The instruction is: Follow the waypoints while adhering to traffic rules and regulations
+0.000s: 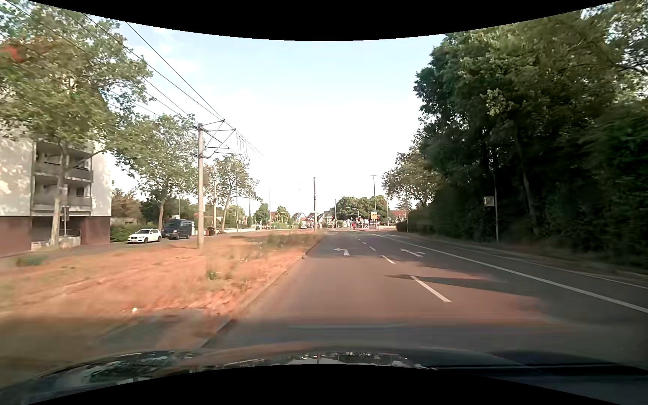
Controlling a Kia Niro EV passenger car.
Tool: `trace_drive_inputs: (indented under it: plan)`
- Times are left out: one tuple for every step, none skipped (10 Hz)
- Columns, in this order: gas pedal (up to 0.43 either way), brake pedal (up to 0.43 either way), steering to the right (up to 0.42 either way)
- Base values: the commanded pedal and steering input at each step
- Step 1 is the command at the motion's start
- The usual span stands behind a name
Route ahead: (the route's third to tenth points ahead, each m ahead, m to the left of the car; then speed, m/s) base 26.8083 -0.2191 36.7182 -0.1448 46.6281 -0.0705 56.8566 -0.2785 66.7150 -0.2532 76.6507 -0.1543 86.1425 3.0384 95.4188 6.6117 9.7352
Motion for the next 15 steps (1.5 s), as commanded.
trace_drive_inputs:
  plan:
    - [0.028, 0.000, 0.001]
    - [0.028, 0.000, 0.000]
    - [0.028, 0.000, 0.000]
    - [0.028, 0.000, 0.000]
    - [0.028, 0.000, 0.001]
    - [0.028, 0.000, 0.001]
    - [0.028, 0.000, 0.001]
    - [0.028, 0.000, 0.002]
    - [0.028, 0.000, 0.001]
    - [0.028, 0.000, 0.002]
    - [0.028, 0.000, 0.002]
    - [0.028, 0.000, 0.002]
    - [0.028, 0.000, 0.002]
    - [0.028, 0.000, 0.002]
    - [0.028, 0.000, 0.002]
